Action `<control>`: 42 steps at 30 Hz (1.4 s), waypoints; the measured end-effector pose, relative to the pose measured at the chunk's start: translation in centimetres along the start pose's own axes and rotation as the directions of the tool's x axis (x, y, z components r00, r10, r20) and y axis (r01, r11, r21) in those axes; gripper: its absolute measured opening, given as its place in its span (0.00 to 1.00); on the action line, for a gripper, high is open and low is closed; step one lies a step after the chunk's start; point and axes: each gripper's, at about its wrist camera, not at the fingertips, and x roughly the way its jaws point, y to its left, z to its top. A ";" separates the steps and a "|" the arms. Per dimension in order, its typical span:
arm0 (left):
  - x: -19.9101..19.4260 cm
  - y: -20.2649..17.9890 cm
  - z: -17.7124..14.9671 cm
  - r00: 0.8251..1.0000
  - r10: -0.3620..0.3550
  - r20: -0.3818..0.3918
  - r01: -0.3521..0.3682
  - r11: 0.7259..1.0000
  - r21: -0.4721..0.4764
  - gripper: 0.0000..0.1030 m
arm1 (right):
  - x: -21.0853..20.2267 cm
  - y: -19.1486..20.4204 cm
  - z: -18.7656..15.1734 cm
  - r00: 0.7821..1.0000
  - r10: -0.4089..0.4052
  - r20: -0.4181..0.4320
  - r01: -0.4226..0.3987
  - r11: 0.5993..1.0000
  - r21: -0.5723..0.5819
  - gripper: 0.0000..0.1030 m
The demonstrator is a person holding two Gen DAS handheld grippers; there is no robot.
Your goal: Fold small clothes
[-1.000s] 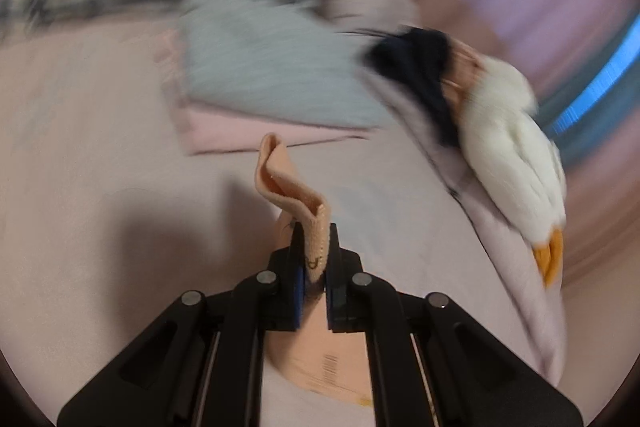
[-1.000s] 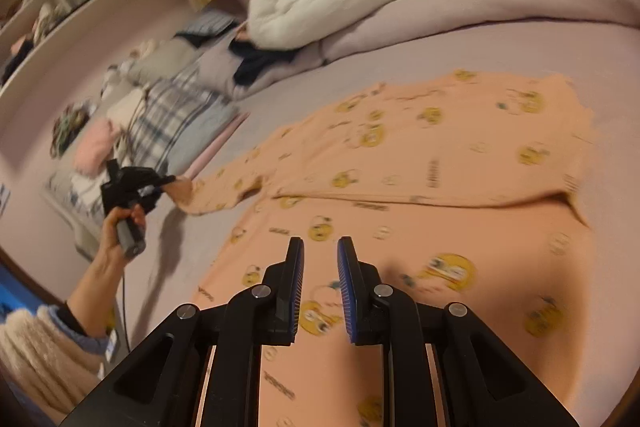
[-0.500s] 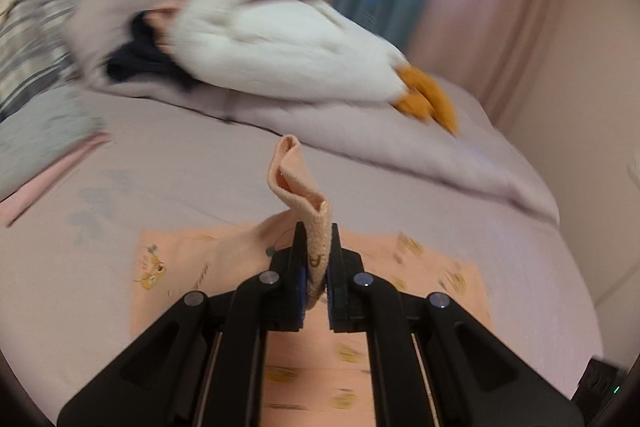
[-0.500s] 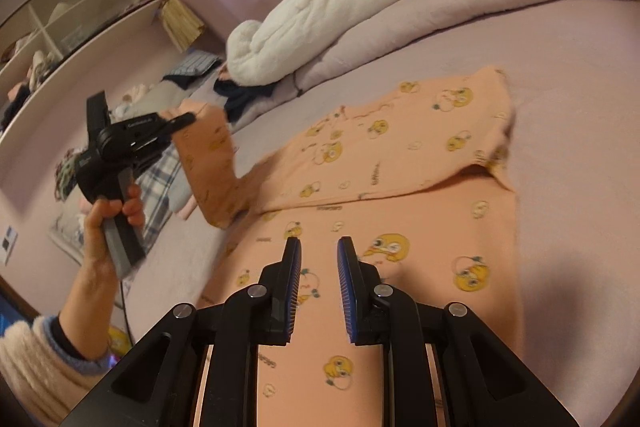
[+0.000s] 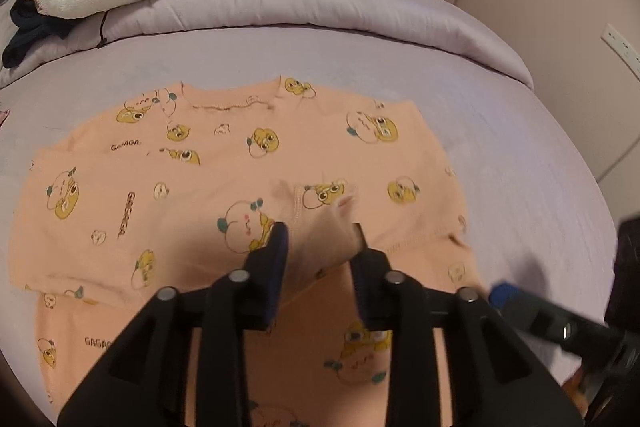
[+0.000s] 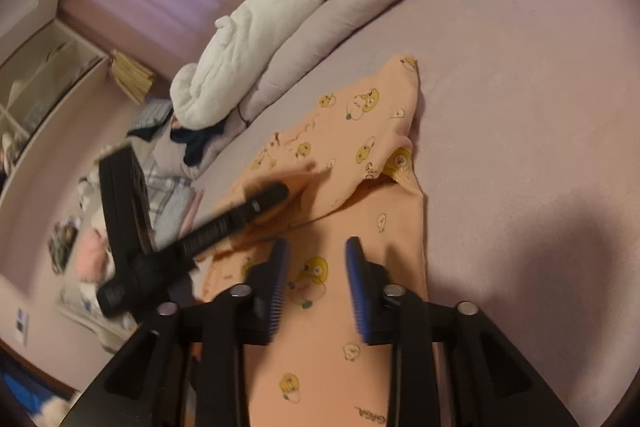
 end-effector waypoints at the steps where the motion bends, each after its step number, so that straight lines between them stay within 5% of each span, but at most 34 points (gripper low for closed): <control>1: -0.5 0.5 -0.2 1.000 -0.007 0.004 0.007 1.000 -0.003 0.50 | 0.4 0.1 0.2 1.000 0.016 -0.006 -0.016 1.000 0.009 0.36; 4: -1.6 0.9 -1.1 0.999 -0.019 0.034 0.019 1.000 -0.010 0.71 | 1.4 0.7 0.4 0.999 0.039 -0.025 -0.038 0.999 0.021 0.38; 9: -4.6 3.1 -3.4 0.998 -0.016 0.058 0.017 1.000 -0.025 0.71 | 3.9 1.1 0.9 0.994 0.079 -0.078 -0.074 0.995 0.060 0.43; 19: -7.1 10.7 -7.5 0.996 0.076 0.038 -0.068 0.982 -0.179 0.71 | 9.2 2.4 1.0 0.979 -0.085 -0.185 0.085 0.996 -0.010 0.43; 20: -7.2 11.2 -7.8 0.996 0.083 0.036 -0.075 0.979 -0.191 0.71 | 9.1 2.6 1.0 0.979 -0.100 -0.176 0.097 0.995 -0.025 0.41; 22: -7.6 12.1 -8.2 0.995 0.090 0.041 -0.080 0.974 -0.212 0.71 | 9.1 3.2 0.9 0.977 -0.139 -0.164 0.130 0.989 -0.069 0.12; 24: -8.0 12.6 -8.3 0.995 0.092 0.046 -0.079 0.971 -0.226 0.71 | 9.1 3.3 1.0 0.973 -0.161 -0.162 0.149 0.985 -0.087 0.06; 33: -8.9 13.8 -8.5 0.993 0.105 0.059 -0.087 0.966 -0.243 0.71 | 5.1 4.4 4.8 0.971 -0.237 -0.016 0.231 0.958 -0.170 0.06; 39: -8.5 14.2 -8.6 0.994 0.100 0.044 -0.086 0.963 -0.257 0.71 | 5.0 1.0 6.7 0.918 -0.396 -0.033 0.384 0.905 -0.182 0.06; 42: -8.2 14.0 -8.6 0.995 0.098 0.034 -0.086 0.963 -0.256 0.71 | 6.2 1.2 6.3 0.852 -0.523 -0.017 0.506 0.830 -0.234 0.06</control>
